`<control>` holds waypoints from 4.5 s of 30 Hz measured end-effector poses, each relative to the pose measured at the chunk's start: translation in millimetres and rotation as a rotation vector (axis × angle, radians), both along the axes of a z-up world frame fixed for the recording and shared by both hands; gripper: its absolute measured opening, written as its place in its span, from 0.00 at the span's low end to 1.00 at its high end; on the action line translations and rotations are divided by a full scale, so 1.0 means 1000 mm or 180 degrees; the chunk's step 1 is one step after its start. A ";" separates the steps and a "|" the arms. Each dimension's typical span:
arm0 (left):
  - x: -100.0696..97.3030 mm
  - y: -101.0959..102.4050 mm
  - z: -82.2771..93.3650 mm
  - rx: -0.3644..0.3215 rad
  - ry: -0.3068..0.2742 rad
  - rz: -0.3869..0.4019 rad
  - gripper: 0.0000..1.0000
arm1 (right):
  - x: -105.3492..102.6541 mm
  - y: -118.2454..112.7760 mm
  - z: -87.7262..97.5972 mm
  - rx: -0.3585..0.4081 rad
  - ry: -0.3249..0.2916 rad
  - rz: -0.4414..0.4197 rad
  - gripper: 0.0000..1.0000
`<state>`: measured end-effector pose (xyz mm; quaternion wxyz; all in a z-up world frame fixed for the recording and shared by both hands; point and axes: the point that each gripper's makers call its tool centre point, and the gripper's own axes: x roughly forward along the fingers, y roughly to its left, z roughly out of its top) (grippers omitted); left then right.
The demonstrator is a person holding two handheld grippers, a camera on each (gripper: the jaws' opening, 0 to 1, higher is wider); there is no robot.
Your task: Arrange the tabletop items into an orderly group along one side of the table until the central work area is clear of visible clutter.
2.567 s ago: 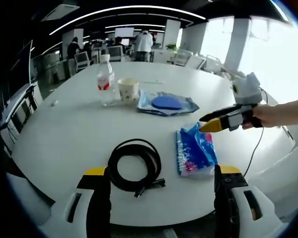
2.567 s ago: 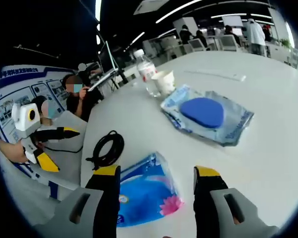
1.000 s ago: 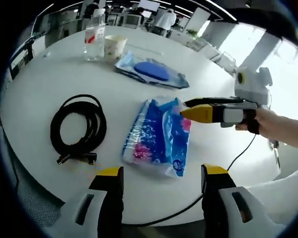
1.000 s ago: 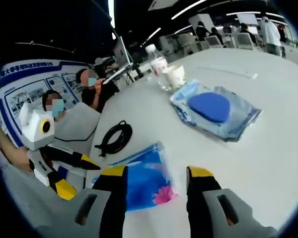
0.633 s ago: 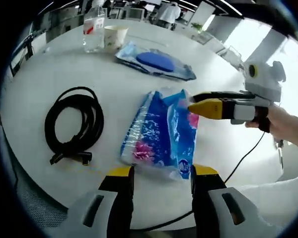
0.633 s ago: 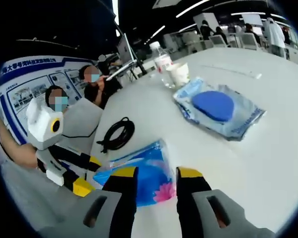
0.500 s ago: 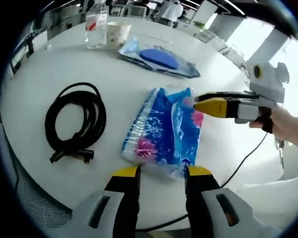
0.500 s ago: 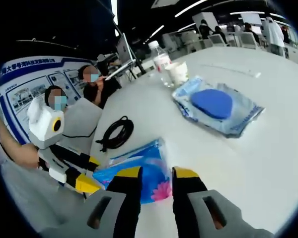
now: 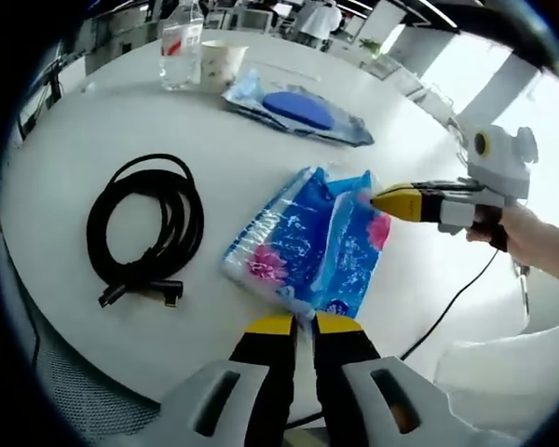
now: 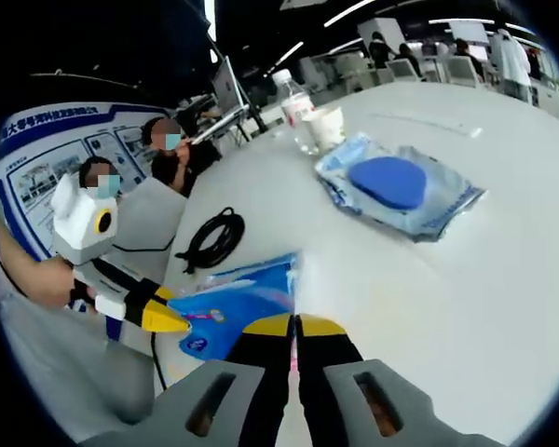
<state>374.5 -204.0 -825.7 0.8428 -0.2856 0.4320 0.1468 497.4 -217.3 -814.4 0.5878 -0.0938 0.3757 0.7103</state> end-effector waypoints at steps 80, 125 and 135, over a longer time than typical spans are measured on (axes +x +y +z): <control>0.146 -0.030 0.076 0.0568 -0.0736 -0.2517 0.00 | 0.072 -0.129 0.089 0.0455 -0.0615 -0.2520 0.00; 0.236 -0.012 0.060 0.0290 -0.0865 -0.2171 0.00 | 0.142 -0.121 0.067 0.0345 -0.0592 -0.2682 0.00; 0.253 -0.010 0.050 0.0275 -0.0816 -0.2172 0.00 | 0.159 -0.119 0.057 0.0286 -0.0571 -0.2700 0.00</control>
